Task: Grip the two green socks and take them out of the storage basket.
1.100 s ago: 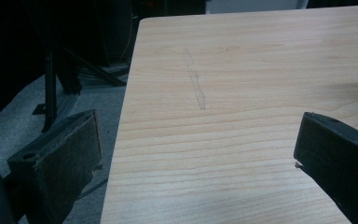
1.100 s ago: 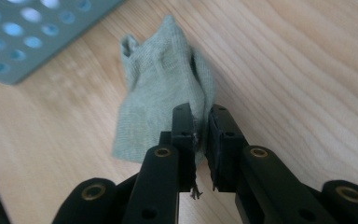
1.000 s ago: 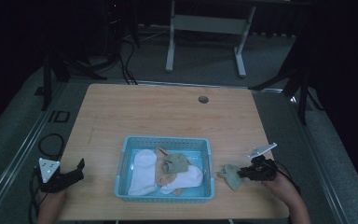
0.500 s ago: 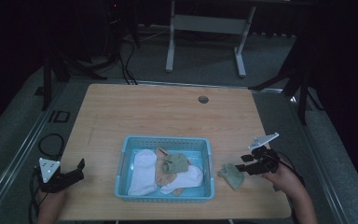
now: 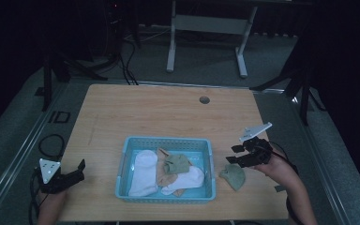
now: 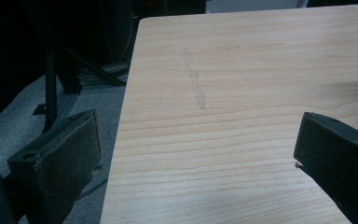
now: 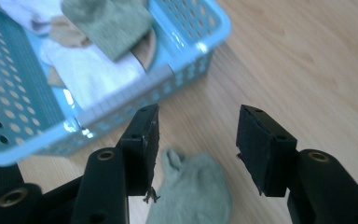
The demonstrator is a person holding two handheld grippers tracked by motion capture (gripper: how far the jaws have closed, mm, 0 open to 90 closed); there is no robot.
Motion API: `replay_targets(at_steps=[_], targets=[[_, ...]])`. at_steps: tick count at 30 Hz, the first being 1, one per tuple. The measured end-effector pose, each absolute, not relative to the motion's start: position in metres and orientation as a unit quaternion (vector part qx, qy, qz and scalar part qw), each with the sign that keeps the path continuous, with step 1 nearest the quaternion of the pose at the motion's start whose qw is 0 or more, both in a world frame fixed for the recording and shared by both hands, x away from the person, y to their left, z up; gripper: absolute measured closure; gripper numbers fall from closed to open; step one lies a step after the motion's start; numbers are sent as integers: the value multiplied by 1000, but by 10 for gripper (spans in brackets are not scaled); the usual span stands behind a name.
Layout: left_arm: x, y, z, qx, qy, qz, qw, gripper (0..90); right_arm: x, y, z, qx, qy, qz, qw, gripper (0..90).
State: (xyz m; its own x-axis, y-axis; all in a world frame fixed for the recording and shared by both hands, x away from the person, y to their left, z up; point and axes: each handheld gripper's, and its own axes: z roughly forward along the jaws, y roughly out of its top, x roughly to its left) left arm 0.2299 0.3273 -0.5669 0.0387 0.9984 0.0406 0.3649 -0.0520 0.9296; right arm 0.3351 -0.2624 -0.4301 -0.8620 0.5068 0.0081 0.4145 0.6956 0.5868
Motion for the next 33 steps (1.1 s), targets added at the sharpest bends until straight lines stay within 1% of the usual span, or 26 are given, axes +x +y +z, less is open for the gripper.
replay_targets(at_steps=[6, 16, 29, 33], targets=[[230, 328, -567, 604, 565, 401, 394, 4, 339, -240, -423, 226, 923, 303, 73, 485], [230, 328, -567, 605, 564, 401, 395, 3, 341, -199, -427, 181, 935, 301, 59, 483], [230, 328, -567, 605, 563, 401, 396, 4, 344, -156, -443, 144, 949, 279, 42, 482], [230, 328, -567, 603, 563, 401, 398, 3, 342, -136, -450, 120, 956, 267, 34, 479]])
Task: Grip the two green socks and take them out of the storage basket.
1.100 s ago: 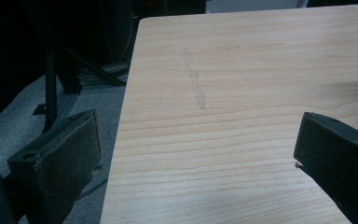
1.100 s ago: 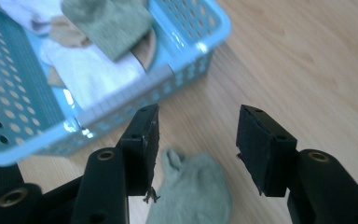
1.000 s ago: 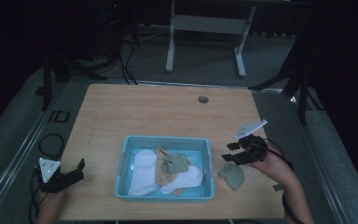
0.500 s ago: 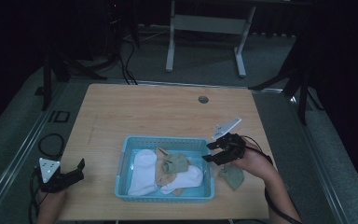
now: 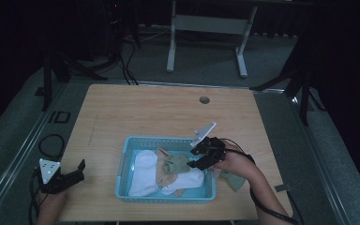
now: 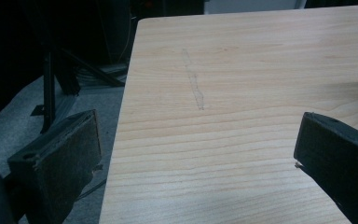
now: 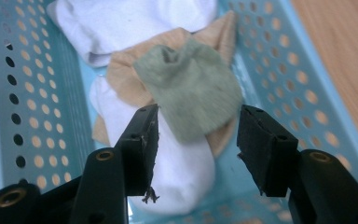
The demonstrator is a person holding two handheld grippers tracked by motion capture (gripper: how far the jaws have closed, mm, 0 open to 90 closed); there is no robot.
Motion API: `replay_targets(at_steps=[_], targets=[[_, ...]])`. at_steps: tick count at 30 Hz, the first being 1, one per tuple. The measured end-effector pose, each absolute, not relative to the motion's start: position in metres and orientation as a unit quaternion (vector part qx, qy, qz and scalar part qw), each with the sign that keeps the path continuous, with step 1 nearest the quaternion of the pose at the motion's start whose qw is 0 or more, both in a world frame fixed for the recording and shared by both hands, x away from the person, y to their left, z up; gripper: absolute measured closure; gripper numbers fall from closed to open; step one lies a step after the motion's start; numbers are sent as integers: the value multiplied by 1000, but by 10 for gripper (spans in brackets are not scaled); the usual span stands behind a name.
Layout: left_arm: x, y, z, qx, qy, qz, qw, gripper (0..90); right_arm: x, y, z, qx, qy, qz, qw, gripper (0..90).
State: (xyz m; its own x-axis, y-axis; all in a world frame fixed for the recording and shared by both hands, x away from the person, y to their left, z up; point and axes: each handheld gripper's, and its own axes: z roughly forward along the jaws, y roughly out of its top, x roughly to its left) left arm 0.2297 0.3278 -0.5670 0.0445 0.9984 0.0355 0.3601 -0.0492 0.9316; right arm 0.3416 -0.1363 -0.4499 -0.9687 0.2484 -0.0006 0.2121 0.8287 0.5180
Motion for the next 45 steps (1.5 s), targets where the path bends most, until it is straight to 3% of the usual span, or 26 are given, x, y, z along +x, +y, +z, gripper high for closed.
replay_targets(at_steps=[12, 17, 24, 25, 29, 31, 45], targets=[[229, 328, -567, 603, 562, 401, 400, 3, 335, -87, -471, 78, 970, 230, 16, 466], [229, 328, -567, 604, 561, 401, 400, 4, 337, -78, -482, 80, 976, 204, 5, 414], [229, 328, -567, 604, 561, 401, 399, 4, 340, -67, -491, 86, 979, 181, 18, 413], [229, 328, -567, 604, 561, 401, 399, 4, 340, -66, -493, 87, 980, 180, 20, 432], [229, 328, -567, 603, 562, 400, 400, 4, 341, -67, -492, 75, 979, 186, 41, 754], [230, 328, -567, 603, 562, 400, 399, 4, 340, -69, -488, 68, 979, 189, 42, 809], [230, 328, -567, 603, 563, 401, 398, 3, 334, -84, -454, 59, 972, 222, 55, 830]])
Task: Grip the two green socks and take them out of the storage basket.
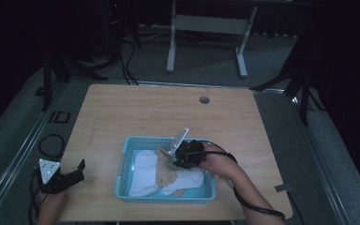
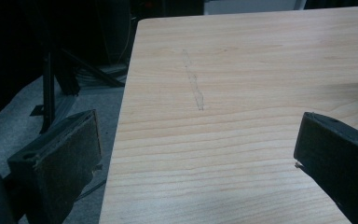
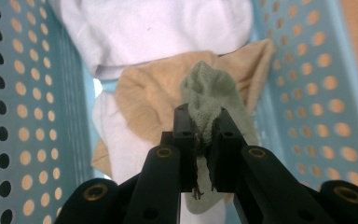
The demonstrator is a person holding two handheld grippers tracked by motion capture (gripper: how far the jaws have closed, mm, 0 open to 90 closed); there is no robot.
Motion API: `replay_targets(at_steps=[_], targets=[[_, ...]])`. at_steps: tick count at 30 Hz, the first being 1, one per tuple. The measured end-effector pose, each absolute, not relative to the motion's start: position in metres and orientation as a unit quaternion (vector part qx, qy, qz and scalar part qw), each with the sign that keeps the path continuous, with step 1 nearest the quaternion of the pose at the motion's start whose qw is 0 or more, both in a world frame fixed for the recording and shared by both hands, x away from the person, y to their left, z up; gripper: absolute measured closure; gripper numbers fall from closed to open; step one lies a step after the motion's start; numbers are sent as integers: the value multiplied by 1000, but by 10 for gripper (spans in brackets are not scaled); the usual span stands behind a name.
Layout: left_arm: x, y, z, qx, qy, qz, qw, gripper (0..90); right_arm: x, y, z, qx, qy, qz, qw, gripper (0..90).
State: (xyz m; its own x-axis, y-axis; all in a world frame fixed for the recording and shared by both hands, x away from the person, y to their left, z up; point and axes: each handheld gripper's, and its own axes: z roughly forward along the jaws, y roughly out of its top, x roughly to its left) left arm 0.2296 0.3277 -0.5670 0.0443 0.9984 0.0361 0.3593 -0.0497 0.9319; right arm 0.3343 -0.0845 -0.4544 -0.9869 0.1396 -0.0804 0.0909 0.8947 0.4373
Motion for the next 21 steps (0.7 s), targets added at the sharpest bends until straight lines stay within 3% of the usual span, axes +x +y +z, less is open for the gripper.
replay_targets(at_steps=[21], targets=[[230, 328, -567, 603, 563, 401, 397, 3, 322, -112, -382, 48, 949, 299, 90, 832]])
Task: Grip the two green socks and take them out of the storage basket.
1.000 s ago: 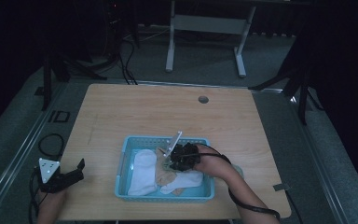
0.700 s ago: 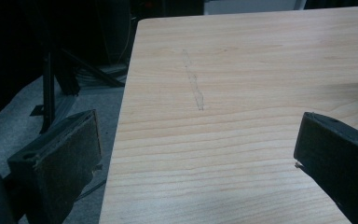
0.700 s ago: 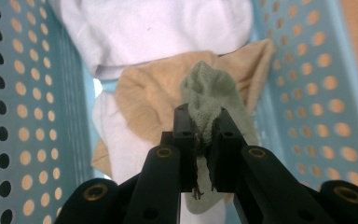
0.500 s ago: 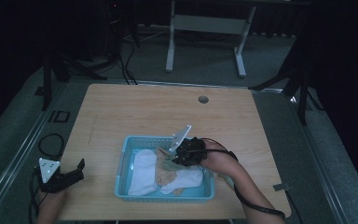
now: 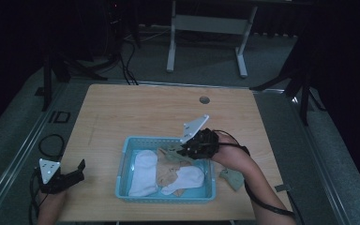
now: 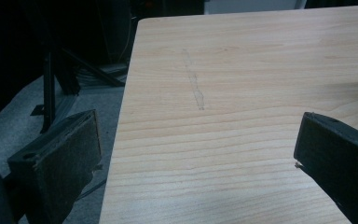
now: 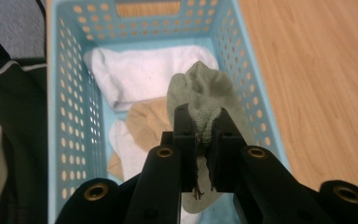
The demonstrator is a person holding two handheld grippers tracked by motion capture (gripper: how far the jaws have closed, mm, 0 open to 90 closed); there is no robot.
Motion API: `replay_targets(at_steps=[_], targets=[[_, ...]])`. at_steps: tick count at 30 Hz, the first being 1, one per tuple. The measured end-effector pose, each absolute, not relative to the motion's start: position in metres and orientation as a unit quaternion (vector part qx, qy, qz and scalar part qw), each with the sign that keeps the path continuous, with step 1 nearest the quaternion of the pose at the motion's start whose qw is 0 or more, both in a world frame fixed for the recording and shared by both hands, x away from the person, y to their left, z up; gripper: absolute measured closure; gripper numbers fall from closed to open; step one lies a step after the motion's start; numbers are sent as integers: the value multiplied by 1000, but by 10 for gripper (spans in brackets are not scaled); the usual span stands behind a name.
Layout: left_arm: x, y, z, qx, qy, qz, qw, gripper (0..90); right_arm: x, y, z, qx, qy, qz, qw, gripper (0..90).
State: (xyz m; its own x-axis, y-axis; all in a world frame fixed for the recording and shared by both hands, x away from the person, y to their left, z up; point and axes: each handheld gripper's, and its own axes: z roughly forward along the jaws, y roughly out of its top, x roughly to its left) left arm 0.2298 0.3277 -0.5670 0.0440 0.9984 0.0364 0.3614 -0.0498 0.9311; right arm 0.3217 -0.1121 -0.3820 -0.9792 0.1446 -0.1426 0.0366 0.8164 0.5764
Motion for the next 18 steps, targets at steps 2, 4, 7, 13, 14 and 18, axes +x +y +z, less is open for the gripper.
replay_targets(at_steps=[2, 4, 7, 13, 14, 18], targets=[[230, 328, -567, 603, 563, 401, 397, 4, 322, -117, -374, 55, 945, 307, 99, 832], [230, 328, -567, 603, 564, 401, 397, 4, 323, -124, -366, 65, 939, 320, 112, 832], [230, 328, -567, 604, 564, 401, 396, 4, 325, -137, -354, 76, 931, 335, 122, 831], [230, 328, -567, 605, 563, 401, 395, 4, 329, -157, -339, 97, 922, 346, 145, 831], [230, 328, -567, 605, 564, 401, 395, 4, 330, -164, -336, 106, 919, 349, 151, 831], [230, 328, -567, 603, 564, 401, 397, 4, 335, -181, -333, 137, 910, 350, 174, 831]])
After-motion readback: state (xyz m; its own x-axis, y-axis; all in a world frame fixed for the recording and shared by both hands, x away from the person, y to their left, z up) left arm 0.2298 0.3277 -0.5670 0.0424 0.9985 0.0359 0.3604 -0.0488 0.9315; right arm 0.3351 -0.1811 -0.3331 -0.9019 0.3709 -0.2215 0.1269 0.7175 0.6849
